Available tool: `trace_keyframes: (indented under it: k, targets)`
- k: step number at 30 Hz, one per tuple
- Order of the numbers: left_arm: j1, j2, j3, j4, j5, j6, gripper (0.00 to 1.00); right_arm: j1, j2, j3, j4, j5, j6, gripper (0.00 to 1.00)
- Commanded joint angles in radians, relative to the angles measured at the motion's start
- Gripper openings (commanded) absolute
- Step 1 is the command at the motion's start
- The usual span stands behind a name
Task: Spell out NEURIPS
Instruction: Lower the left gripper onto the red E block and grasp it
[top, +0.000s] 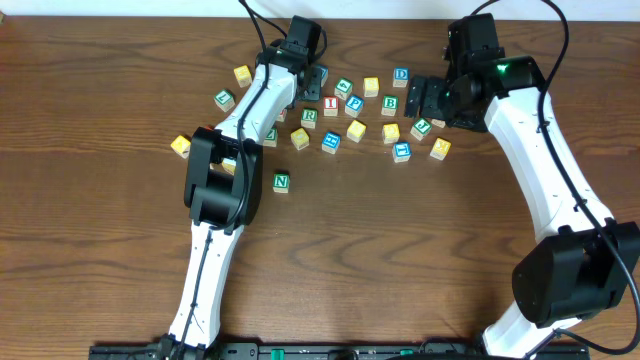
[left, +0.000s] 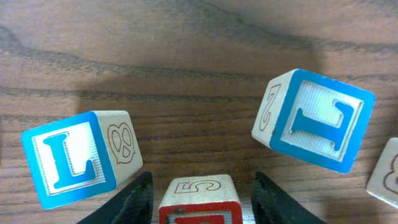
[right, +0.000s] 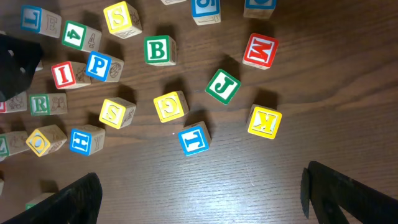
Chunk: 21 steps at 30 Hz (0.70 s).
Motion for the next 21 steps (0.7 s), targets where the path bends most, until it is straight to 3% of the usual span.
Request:
trace_keyframes:
  k: [1, 13, 21]
  targets:
    - [0.007, 0.003, 0.012, 0.0, -0.013, 0.004, 0.45, -0.001, 0.003, 0.01, -0.001, 0.009, 0.005, 0.99]
    - [0.007, -0.047, 0.014, 0.001, -0.013, 0.005, 0.28, -0.001, 0.003, 0.01, -0.001, 0.008, 0.005, 0.99]
    - [0.007, -0.126, 0.014, -0.004, -0.013, 0.005, 0.27, -0.001, 0.003, 0.01, -0.001, 0.009, 0.005, 0.99]
